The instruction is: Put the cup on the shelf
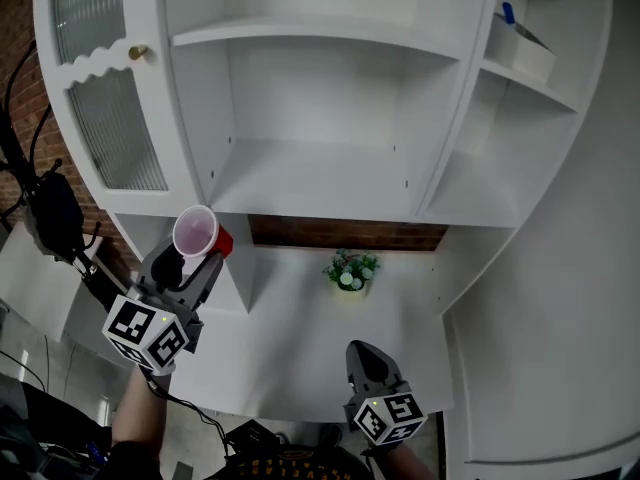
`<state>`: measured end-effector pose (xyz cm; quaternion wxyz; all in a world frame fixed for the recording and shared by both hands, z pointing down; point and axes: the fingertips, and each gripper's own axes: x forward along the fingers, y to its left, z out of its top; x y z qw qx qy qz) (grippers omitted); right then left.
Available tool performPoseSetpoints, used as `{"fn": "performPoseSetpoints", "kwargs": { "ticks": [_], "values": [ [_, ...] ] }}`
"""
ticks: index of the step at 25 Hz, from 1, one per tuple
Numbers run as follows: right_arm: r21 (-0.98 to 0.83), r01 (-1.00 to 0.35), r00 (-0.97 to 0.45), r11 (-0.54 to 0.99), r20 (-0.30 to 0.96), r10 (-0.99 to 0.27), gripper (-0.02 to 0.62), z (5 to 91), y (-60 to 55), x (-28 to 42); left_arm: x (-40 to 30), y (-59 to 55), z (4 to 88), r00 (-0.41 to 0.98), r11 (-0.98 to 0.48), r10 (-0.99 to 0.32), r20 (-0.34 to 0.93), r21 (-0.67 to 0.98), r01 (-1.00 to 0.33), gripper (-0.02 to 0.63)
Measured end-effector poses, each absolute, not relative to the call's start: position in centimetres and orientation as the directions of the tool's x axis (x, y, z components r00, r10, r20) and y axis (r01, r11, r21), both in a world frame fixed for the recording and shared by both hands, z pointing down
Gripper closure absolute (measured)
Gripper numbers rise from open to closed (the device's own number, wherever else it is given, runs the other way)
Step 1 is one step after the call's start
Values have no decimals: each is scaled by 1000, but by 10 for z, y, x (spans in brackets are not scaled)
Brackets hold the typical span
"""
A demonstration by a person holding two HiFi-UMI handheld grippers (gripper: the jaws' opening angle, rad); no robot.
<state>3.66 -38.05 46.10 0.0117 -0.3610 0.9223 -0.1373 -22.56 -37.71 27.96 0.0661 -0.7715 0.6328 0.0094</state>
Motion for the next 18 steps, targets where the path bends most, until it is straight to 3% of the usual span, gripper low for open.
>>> {"fn": "performPoseSetpoints", "kwargs": {
  "ticks": [18],
  "values": [
    [-315, -590, -800, 743, 107, -590, 602, 492, -414, 56, -218, -504, 254, 41, -50, -997, 61, -145, -988, 353]
  ]
}}
